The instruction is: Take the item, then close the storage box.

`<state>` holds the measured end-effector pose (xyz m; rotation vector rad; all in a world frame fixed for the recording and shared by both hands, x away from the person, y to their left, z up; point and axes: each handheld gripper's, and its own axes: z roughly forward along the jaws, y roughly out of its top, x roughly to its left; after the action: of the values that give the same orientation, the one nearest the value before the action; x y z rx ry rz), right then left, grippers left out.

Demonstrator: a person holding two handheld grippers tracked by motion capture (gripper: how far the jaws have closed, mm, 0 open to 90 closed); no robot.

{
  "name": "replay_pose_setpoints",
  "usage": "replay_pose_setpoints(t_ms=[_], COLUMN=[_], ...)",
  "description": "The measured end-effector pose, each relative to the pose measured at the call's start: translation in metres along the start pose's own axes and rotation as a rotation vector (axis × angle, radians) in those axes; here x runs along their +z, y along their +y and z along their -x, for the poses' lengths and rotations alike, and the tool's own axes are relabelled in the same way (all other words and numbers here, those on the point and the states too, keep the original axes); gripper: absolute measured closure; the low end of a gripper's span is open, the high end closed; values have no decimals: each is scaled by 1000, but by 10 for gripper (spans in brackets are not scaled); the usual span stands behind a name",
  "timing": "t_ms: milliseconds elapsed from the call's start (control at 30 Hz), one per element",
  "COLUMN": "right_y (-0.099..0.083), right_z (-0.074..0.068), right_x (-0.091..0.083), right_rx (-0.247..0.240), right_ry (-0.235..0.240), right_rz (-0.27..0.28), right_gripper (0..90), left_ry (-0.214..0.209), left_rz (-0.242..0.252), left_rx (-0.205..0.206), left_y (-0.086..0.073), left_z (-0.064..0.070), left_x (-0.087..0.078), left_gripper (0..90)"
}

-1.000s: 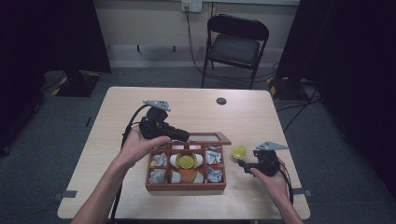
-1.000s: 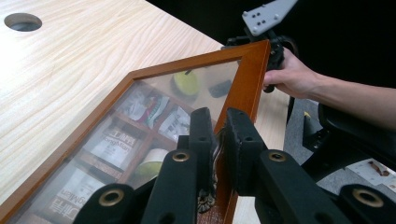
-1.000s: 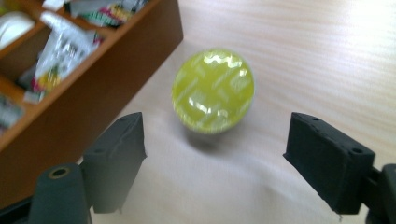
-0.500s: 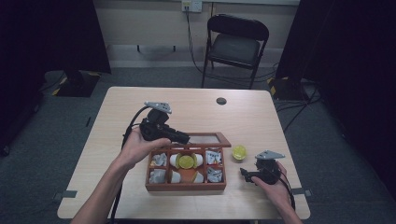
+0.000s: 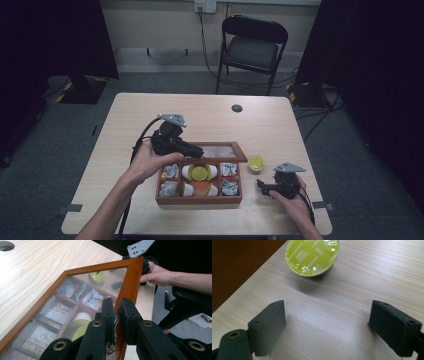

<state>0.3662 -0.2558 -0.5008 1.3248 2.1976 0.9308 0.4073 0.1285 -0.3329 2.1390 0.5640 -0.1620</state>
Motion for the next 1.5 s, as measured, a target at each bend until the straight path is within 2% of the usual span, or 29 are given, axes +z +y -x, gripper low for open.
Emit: replay_pose_setpoints(t_ms=[500,667,967,1067,1367,1500], right_y=[0,0,0,0,0,0], right_z=[0,0,0,0,0,0], right_x=[0,0,0,0,0,0], right_rx=[-1,-1,-1,-1,0,-1], right_ry=[0,0,0,0,0,0], right_rz=[0,0,0,0,0,0], right_gripper=[129,129,129,129,129,129], left_ry=[8,13,5,-3,4,30], left_rz=[-8,-32,-38,-45,-70,-93], left_rx=[6,25,45,39,56,77], left_y=[-8,-10,-17,-19,-23,-25], left_z=[6,9,10,10,14,19], left_x=[5,8,12,13,18,22], left_gripper=[817,818,818,819,818,819])
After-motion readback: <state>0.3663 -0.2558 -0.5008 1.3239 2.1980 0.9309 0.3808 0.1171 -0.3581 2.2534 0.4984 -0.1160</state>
